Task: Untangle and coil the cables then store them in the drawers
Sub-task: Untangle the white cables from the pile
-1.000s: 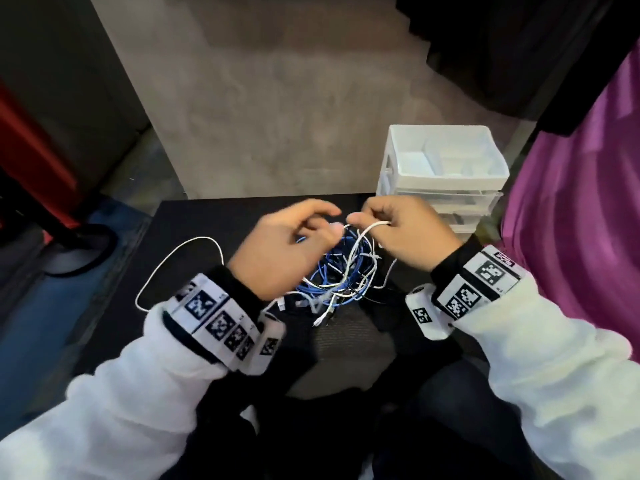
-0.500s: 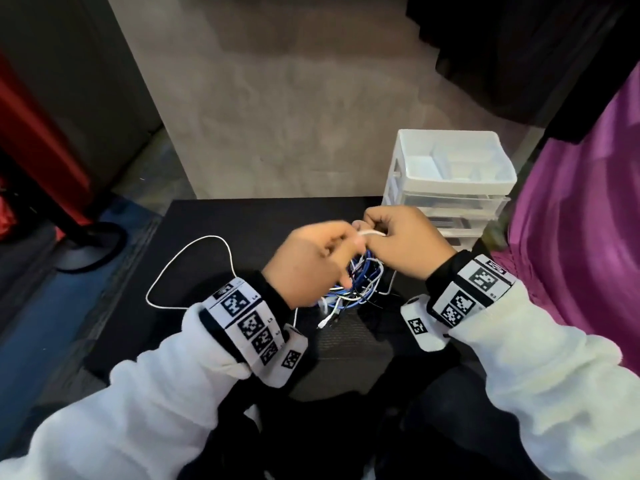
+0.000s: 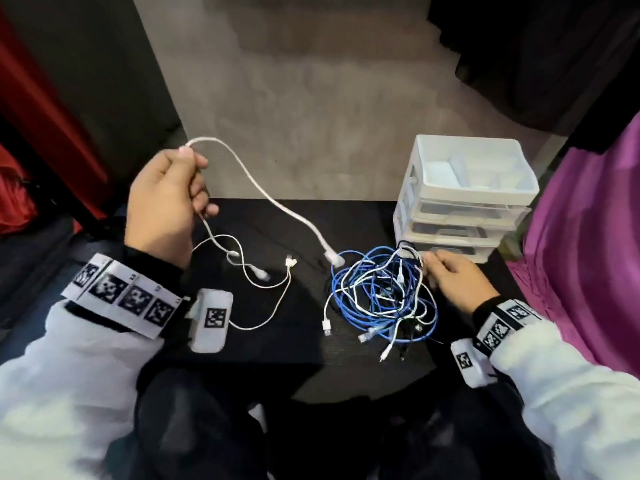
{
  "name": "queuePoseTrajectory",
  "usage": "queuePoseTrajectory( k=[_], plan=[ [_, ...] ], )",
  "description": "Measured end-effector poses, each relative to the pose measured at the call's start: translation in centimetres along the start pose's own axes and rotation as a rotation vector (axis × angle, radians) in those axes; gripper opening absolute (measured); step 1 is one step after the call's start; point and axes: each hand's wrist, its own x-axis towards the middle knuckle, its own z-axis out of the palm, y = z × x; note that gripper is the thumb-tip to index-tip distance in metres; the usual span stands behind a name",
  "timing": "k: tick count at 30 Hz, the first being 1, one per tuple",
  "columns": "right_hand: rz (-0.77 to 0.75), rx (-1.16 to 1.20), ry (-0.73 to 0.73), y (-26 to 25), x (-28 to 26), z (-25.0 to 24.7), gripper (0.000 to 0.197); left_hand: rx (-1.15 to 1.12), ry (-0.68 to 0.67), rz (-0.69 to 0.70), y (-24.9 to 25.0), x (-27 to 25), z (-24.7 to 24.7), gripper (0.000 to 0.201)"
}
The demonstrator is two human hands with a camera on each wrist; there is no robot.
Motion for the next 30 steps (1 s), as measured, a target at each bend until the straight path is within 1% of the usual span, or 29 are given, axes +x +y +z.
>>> queuePoseTrajectory(
  k=[2,3,5,7,9,12,13,14,16,17,18,19,21,22,23,25,27,28,29,30],
  plan=[
    [-0.014,-0.015,0.051,-0.7,0.1,-0.1,0.04,0.044,-0.025,-0.024,-1.0,-0.2,0.0,0.031],
    [-0.031,-0.016,0.052,-1.1,0.1,-0.1,0.038,0.063,-0.031,-0.035,-1.3,0.1,-0.1,0.031],
    [-0.062,-0.043,0.006,-1.8,0.0,-0.1,0.034,0.1,-0.021,-0.029,-1.3,1.0,-0.3,0.03],
    [-0.089,-0.087,-0.041,-2.2,-0.1,0.1,0.035,0.138,0.034,0.022,-0.6,2.6,-0.8,0.029],
    [-0.092,-0.124,-0.054,-2.3,-0.3,0.3,0.034,0.187,0.093,0.113,0.7,4.4,-1.5,0.027],
    [-0.092,-0.201,-0.03,-2.2,-0.7,0.9,0.03,0.243,0.111,0.245,1.8,6.5,-2.5,0.022],
    [-0.115,-0.241,-0.016,-2.4,-0.9,1.2,0.029,0.314,0.104,0.27,1.4,6.8,-2.7,0.022],
    [-0.15,-0.282,-0.007,-2.6,-1.0,1.7,0.028,0.432,0.091,0.279,0.4,7.1,-3.1,0.023],
    [-0.216,-0.327,-0.012,-3.2,-1.5,2.7,0.025,0.706,0.021,0.238,-2.8,7.2,-4.0,0.03],
    [-0.237,-0.321,-0.026,-3.5,-1.7,3.3,0.025,0.865,-0.034,0.179,-4.7,7.1,-4.6,0.035],
    [-0.246,-0.31,-0.045,-3.6,-1.9,3.9,0.025,1.044,-0.115,0.086,-6.8,6.9,-5.4,0.042],
    [-0.255,-0.303,-0.064,-3.8,-2.1,4.3,0.024,1.201,-0.226,-0.034,-8.7,6.5,-6.1,0.048],
    [-0.26,-0.305,-0.093,-3.9,-2.5,4.9,0.023,1.378,-0.451,-0.249,-12.3,5.6,-7.3,0.05],
    [-0.251,-0.306,-0.107,-3.8,-2.7,5.1,0.022,1.415,-0.518,-0.32,-13.8,5.1,-7.8,0.046],
    [-0.239,-0.31,-0.119,-3.9,-2.9,5.3,0.022,1.433,-0.558,-0.36,-14.8,4.2,-8.1,0.044],
    [-0.208,-0.311,-0.142,-3.9,-3.3,5.5,0.019,1.419,-0.588,-0.407,-16.3,3.0,-8.5,0.044],
    [-0.188,-0.304,-0.158,-3.7,-3.6,5.7,0.017,1.392,-0.586,-0.44,-16.7,2.2,-8.6,0.043],
    [-0.185,-0.303,-0.159,-3.8,-3.8,5.8,0.017,1.375,-0.561,-0.43,-16.8,1.8,-8.6,0.041],
    [-0.186,-0.3,-0.158,-3.8,-4.1,5.9,0.016,1.357,-0.514,-0.384,-16.6,1.5,-8.5,0.037],
    [-0.192,-0.294,-0.154,-3.9,-4.5,6.1,0.016,1.335,-0.45,-0.293,-16.3,1.0,-8.1,0.032]
  ],
)
